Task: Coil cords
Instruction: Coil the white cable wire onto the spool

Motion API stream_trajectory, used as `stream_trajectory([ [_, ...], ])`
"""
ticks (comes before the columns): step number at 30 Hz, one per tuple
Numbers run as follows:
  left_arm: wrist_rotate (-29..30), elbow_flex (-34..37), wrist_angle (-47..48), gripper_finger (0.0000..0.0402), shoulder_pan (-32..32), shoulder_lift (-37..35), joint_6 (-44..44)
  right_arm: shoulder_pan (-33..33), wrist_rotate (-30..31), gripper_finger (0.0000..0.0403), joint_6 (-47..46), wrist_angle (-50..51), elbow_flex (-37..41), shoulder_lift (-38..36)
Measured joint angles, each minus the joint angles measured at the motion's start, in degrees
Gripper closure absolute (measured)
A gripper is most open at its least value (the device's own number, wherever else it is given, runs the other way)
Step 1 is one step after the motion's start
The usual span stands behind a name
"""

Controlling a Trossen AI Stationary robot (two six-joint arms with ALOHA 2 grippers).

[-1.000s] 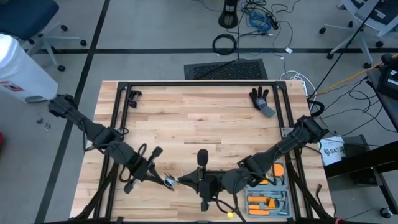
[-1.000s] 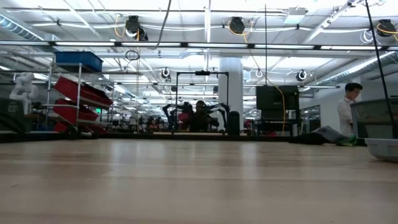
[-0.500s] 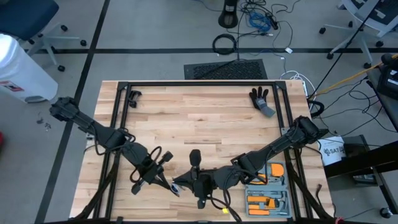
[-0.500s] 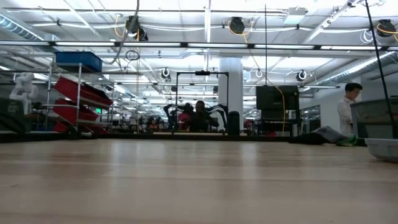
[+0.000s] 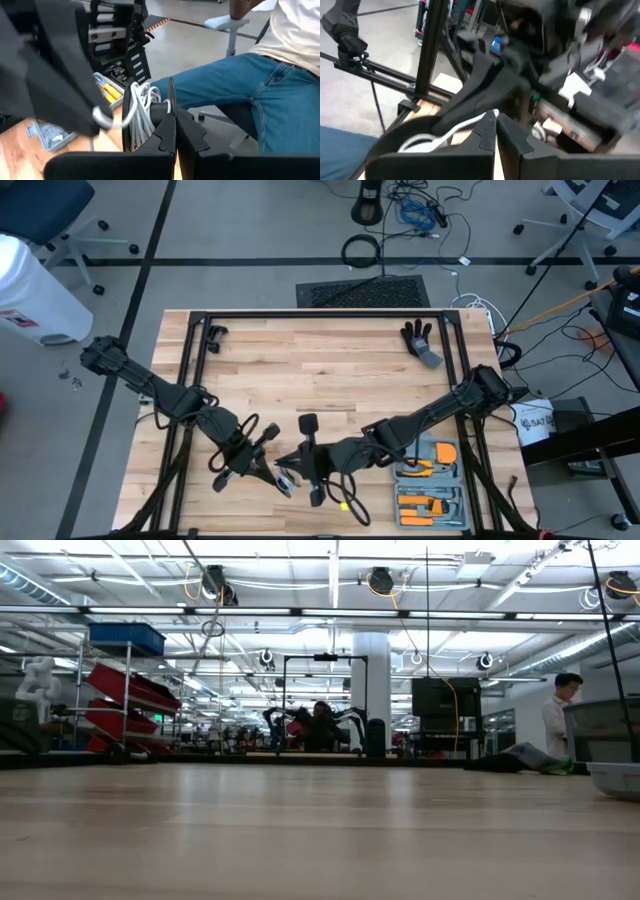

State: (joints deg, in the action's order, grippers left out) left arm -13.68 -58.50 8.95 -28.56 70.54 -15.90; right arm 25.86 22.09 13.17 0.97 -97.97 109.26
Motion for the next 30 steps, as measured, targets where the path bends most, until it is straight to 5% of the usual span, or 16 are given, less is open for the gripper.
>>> stream_trajectory([
  [15, -6.8, 0.0, -2.8, 0.04, -0.1, 0.0, -1.4, -2.4, -5.9, 0.0325, -8.2, 4.9, 0.0, 0.0],
  [23, -15.1, 0.0, -8.0, 0.04, -0.3, 0.0, -2.6, -4.1, -6.0, 0.0319, -9.9, 6.0, 0.0, 0.0],
  [30, -16.4, 0.0, -11.5, 0.04, -2.2, 0.0, -5.3, -5.5, -11.6, 0.0319, -14.0, 11.6, 0.0, 0.0],
])
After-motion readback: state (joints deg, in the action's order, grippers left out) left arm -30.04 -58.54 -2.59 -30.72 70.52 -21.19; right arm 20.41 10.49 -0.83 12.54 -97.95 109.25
